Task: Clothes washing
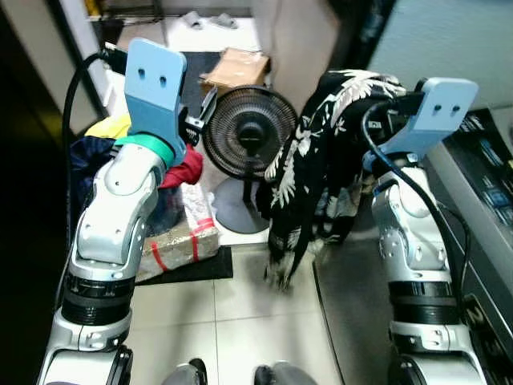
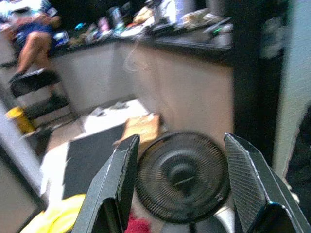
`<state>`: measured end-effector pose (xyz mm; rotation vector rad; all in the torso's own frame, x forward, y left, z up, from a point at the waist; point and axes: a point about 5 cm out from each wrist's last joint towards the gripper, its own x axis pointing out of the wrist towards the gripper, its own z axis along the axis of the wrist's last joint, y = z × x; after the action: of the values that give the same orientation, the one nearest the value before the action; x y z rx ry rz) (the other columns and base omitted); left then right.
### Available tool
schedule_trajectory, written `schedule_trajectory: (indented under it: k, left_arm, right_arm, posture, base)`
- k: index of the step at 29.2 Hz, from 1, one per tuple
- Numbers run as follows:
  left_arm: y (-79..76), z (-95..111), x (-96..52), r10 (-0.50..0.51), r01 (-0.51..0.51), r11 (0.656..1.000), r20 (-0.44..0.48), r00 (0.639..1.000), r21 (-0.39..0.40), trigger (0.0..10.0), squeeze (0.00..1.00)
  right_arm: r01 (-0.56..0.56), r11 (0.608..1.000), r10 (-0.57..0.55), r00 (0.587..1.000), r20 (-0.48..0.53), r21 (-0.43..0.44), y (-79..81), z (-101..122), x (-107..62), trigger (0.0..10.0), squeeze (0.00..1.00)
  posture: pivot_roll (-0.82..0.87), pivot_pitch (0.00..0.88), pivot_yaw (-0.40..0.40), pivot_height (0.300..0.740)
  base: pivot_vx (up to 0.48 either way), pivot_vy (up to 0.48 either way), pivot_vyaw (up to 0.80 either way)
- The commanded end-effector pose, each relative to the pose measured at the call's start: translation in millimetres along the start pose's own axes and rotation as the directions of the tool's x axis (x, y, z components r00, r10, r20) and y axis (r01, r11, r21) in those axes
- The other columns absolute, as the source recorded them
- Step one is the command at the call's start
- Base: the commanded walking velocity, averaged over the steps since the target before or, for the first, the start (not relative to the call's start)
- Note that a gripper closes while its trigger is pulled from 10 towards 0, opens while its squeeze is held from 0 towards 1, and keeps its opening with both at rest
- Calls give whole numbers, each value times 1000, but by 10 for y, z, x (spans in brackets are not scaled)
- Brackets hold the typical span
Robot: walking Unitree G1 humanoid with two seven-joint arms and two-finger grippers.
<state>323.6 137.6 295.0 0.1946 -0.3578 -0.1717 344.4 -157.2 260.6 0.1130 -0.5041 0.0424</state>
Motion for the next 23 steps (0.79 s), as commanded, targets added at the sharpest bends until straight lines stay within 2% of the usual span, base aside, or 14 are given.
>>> schedule_trajectory:
  k: [1, 12, 23]
  left_arm:
    - [1, 21, -14, -6, 6, 1000, 14, 1000, 3, 10000, 0]
    - [8, 43, -6, -9, 9, 1000, 22, 1000, 5, 10000, 0]
    - [15, 50, 0, -7, 7, 1000, 25, 1000, 5, 10000, 0]
  right_arm:
    - [11, 1000, -11, 1000, 19, 6, -10, 33, 4, 10000, 0]
    - [44, 999, -44, 999, 31, 17, -41, 50, 5, 10000, 0]
    - [8, 997, -13, 997, 71, 70, 16, 113, 11, 10000, 0]
  posture:
    - [32, 51, 8, 740]
    - [36, 56, 14, 740]
    - [38, 58, 15, 740]
  base:
    - [0, 0, -800]
    - [0, 0, -800]
    - [0, 0, -800]
